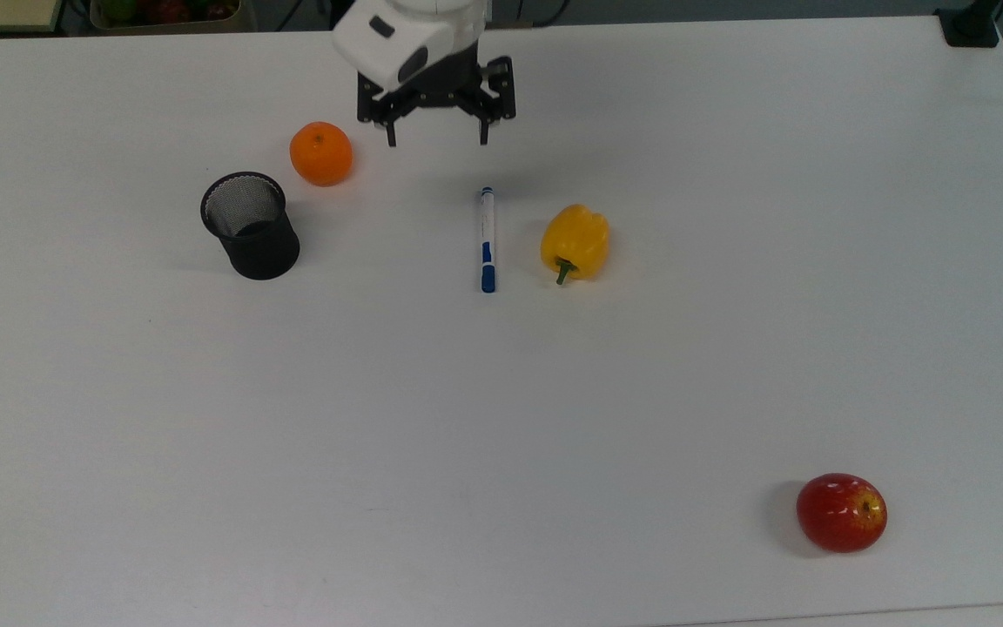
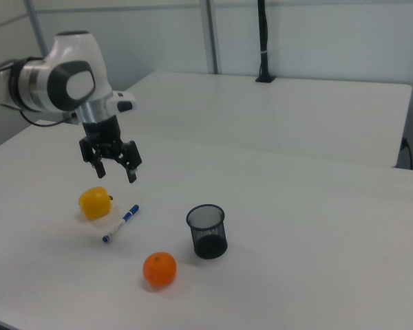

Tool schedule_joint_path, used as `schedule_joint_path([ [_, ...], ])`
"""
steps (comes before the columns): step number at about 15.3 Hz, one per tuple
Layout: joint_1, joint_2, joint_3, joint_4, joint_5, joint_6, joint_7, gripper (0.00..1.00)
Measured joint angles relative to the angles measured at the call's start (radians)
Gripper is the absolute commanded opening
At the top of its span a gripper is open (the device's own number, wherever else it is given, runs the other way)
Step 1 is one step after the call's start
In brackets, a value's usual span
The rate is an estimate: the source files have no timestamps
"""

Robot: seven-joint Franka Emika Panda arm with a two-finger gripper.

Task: Place marker
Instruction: 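Move the gripper down over the blue-capped white marker, then close the gripper on the marker's capped end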

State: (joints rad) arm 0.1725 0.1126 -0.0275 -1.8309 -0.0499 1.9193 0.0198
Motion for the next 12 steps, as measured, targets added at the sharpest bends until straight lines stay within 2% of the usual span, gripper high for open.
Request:
schedule_joint_path([
  [10, 0.016, 0.171, 0.004, -0.035, 0.000, 0.203, 0.014, 1.00],
  [12, 0.027, 0.194, 0.004, -0.035, 0.000, 0.228, 0.026, 0.96],
])
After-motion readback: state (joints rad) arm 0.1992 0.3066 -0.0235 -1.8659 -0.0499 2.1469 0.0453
